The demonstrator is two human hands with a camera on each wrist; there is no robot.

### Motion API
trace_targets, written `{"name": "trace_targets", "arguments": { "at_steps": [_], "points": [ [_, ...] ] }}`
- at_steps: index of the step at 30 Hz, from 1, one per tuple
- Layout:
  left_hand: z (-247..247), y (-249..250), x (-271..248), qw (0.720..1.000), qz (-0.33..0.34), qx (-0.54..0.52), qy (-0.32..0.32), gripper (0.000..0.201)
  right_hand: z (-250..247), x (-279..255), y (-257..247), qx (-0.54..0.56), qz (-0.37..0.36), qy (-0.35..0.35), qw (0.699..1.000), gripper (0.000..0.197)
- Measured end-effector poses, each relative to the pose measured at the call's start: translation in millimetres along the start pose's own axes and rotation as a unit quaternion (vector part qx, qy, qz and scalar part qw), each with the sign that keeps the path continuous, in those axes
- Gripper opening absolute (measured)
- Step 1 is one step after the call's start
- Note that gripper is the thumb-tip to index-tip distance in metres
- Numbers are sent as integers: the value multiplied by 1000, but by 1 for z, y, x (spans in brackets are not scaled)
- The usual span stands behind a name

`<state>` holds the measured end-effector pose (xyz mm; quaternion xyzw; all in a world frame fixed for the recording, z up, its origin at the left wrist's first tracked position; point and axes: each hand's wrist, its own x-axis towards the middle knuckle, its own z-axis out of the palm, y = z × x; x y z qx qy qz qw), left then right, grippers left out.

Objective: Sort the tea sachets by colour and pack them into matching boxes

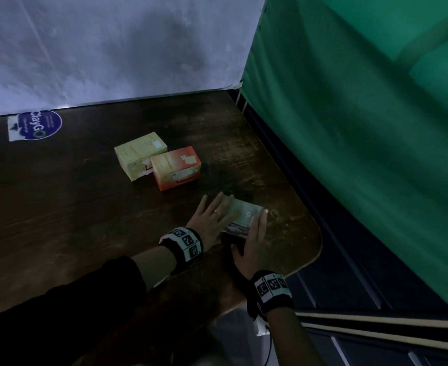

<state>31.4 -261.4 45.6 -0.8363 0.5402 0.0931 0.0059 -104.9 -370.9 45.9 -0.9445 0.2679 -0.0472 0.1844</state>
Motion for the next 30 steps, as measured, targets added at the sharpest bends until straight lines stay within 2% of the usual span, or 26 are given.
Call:
{"name": "trace_targets", "arguments": {
  "at_steps": [3,5,7,10,12,14,17,19,23,26,28,30],
  "points": [
    [-3,-4,8,1000,-2,-19,-15,74,2,5,13,-37,-26,-29,999,94],
    [-15,-8,8,994,-23,-103,-23,70,0,8,17,7,-41,-34,999,83],
    [-24,-14,3,976,-55,-210,-23,70,-6,7,16,71,-10,-42,997,69],
    [-25,-29,-18,977,-73,-199,13,73,-7,-2,18,119,33,-24,992,51],
    [-16,-46,-33,976,-128,-175,38,76,-3,-12,20,121,47,-39,991,43],
    [-12,-61,-49,984,-154,-76,45,84,5,-22,24,91,45,-71,992,44],
    [-7,-74,-59,992,-122,34,3,81,17,-34,29,-16,17,-135,991,51],
    [-8,-78,-57,994,-107,22,-25,79,20,-40,27,-40,11,-165,985,52],
    [-14,-76,-52,992,-125,8,-30,78,21,-48,19,-35,20,-160,986,52],
    [-31,-65,-55,991,-126,-22,28,75,16,-45,16,1,28,-148,989,50],
    [-35,-62,-72,983,-137,-100,67,68,9,-47,16,62,19,-102,993,46],
    [-30,-57,-107,965,-152,-188,102,60,0,-55,21,135,60,-81,986,43]
  ]
}}
